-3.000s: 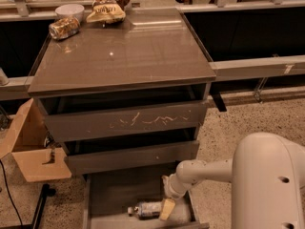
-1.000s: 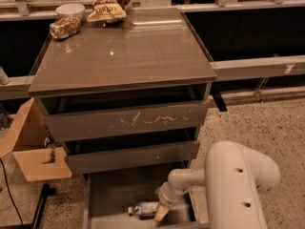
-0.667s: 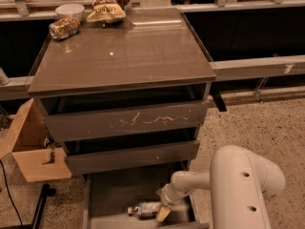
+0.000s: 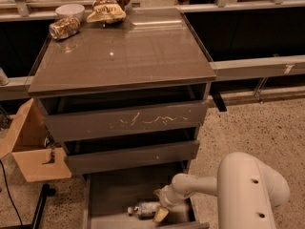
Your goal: Pick blue plastic bottle from bottom drawer and place on counter
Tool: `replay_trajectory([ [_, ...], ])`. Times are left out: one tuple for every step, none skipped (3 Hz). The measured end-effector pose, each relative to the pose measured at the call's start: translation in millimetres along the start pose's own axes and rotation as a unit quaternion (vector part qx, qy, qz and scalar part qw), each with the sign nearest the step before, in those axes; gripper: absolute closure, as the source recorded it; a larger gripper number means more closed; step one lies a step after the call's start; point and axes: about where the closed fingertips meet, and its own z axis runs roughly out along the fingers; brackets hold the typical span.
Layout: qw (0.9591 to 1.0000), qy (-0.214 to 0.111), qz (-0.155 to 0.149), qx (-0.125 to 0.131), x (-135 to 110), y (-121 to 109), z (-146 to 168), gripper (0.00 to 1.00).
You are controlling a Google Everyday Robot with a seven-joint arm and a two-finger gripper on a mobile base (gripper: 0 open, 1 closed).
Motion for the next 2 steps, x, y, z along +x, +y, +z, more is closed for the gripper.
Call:
replay_trajectory([
  [0.9999, -0.002, -0.008, -0.015, -0.4, -0.3, 16.7, 0.26],
  [0.9998, -0.002, -0.006, -0.017, 3.1, -2.0, 20.6, 0.26],
])
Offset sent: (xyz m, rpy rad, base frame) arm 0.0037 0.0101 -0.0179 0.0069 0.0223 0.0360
